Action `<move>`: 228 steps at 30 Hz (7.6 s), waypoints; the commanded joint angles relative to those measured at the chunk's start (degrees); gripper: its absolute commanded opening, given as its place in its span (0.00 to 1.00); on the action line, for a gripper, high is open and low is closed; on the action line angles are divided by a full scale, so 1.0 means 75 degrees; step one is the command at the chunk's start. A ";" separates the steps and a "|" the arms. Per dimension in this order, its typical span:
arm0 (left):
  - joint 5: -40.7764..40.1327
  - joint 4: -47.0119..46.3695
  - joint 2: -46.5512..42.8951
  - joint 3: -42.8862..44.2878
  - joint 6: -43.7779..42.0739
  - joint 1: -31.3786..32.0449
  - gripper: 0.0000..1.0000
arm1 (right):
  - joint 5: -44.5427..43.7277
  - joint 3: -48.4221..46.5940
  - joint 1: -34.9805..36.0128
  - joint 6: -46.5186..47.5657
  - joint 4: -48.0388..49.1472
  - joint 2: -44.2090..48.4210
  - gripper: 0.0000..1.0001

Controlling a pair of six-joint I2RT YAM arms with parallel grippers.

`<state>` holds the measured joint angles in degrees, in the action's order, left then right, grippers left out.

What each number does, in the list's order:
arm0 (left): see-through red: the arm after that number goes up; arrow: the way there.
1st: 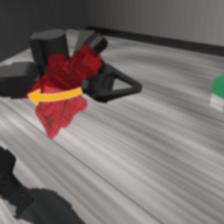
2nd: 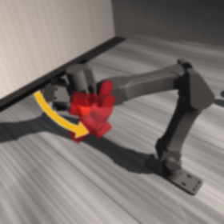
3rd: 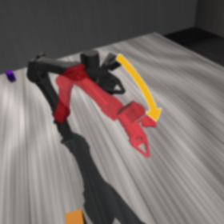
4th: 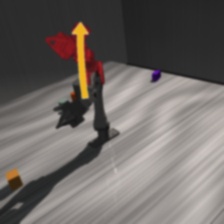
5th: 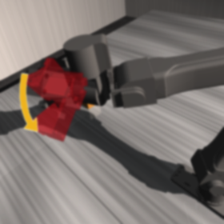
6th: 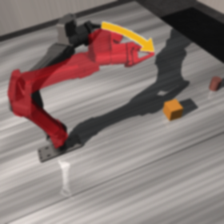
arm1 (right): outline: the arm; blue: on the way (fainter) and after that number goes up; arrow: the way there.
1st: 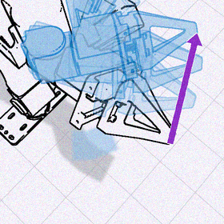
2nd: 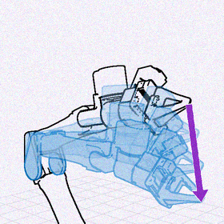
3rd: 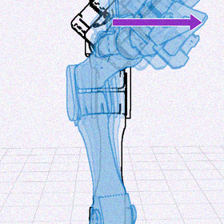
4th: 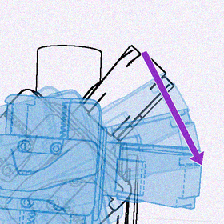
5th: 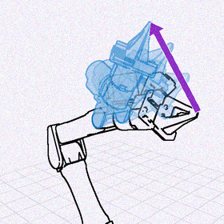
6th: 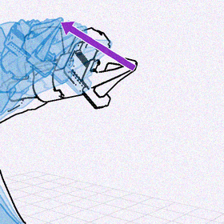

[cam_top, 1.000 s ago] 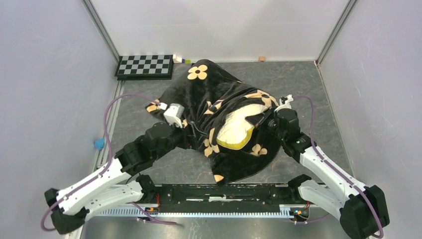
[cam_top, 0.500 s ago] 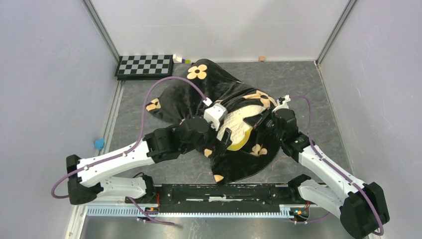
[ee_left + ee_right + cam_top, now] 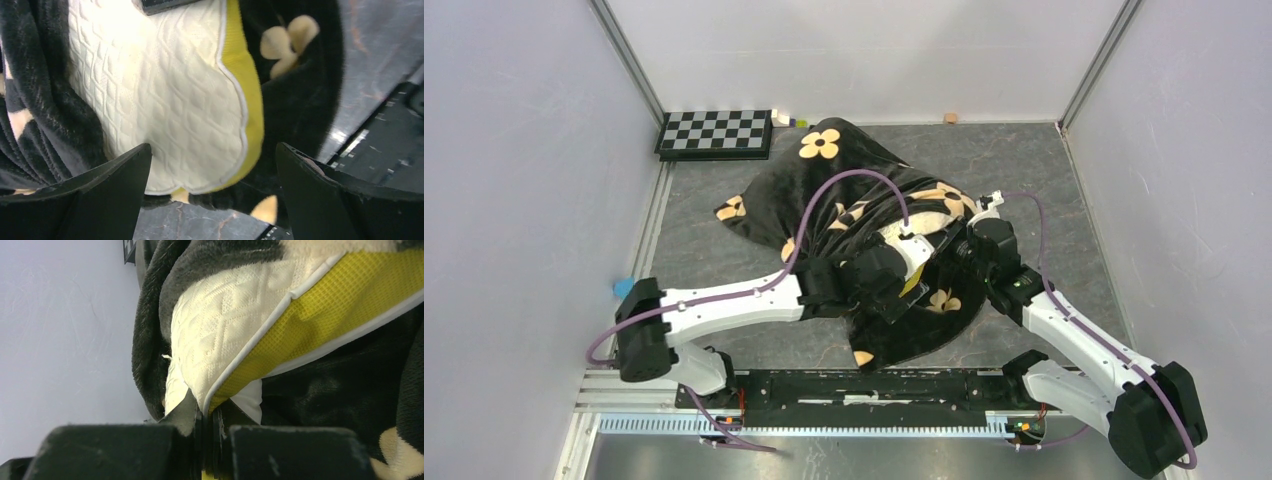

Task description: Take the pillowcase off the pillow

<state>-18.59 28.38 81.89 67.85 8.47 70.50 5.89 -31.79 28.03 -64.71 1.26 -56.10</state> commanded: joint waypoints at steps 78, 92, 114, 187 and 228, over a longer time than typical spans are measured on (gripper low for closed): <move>-0.2090 0.1951 -0.4179 0.0488 0.1175 -0.0213 0.02 | 0.0341 0.1478 -0.1291 0.6550 0.1044 0.1304 0.14; -0.0881 0.1427 -0.4662 0.0269 0.1649 -0.0231 0.02 | -0.0275 -0.1109 -0.1356 0.5882 0.3094 -0.4496 0.00; 0.2029 -0.2299 -0.1392 -0.1238 0.2369 -0.0275 0.02 | -0.1480 -0.4237 -0.1504 0.6060 -0.1965 -0.2631 0.98; 0.0436 -0.1401 -0.3724 -0.3645 0.4468 -0.4721 1.00 | -0.5684 -0.1455 -0.1574 0.4639 -0.4090 0.2794 0.00; 0.3533 -0.2470 -0.1365 -0.5482 0.8926 -0.6777 0.92 | -0.5171 -0.1025 -0.1570 0.4105 -0.3613 0.3217 0.00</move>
<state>6.61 16.60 68.42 28.16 71.77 19.73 -31.83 -39.31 16.38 -31.86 -32.56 -32.99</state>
